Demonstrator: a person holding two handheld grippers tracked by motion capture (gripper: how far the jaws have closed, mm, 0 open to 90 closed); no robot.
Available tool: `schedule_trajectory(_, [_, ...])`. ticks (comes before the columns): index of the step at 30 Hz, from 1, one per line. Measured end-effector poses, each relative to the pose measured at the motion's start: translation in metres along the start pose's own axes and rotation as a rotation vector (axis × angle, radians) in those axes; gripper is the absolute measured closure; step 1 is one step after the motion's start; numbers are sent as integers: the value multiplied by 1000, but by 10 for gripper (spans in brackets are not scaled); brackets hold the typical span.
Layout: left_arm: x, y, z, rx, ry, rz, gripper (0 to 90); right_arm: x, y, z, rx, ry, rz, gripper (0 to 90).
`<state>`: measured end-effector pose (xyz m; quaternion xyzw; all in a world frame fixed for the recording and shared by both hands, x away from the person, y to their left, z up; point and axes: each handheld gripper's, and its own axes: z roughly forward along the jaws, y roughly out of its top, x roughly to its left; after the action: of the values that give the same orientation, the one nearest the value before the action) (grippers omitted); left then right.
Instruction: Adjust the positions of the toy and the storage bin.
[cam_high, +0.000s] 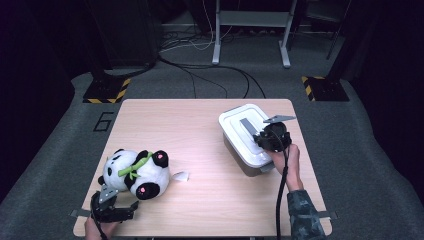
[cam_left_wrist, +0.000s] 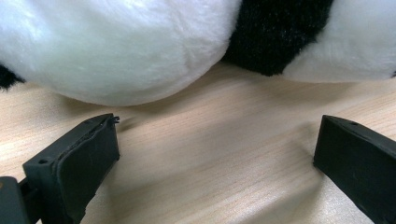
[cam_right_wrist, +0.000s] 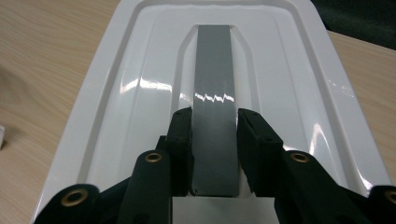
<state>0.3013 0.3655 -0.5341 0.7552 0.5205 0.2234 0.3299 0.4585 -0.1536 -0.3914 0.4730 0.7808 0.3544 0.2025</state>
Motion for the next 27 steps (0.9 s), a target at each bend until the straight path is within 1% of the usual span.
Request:
schedule_trajectory(2, [0,0,0,0,0,0,0,2,-2,-1,-9,5,-21,668])
schedule_trajectory(4, [0,0,0,0,0,0,0,5,-2,-2,-5,6,-25,668])
schedule_trajectory(5, [0,0,0,0,0,0,0,8,-3,-2,-1,7,-14,668])
schedule_trajectory(6, [0,0,0,0,0,0,0,8,-3,-2,-1,7,-14,668])
schedule_trajectory(8, [0,0,0,-1,0,-1,0,14,-4,-4,-1,7,-12,668])
schedule_trajectory(9, [0,0,0,0,0,0,0,15,-5,-4,-2,8,-21,668])
schedule_trajectory(10, [0,0,0,0,-2,-1,0,17,-5,-4,-3,7,-14,667])
schedule_trajectory(12, [0,0,0,0,0,0,0,19,-6,-5,-7,11,-28,667])
schedule_trajectory(16, [0,0,0,0,-3,-1,0,27,-8,-6,-8,14,-26,667])
schedule_trajectory(17, [0,0,0,0,-2,-1,0,30,-7,-6,-5,15,-18,667])
schedule_trajectory(19, [0,0,0,-1,0,-1,0,33,-8,-6,-5,20,-30,667])
schedule_trajectory(27, [0,0,0,-2,-3,-5,0,44,-10,-7,-13,33,-28,667])
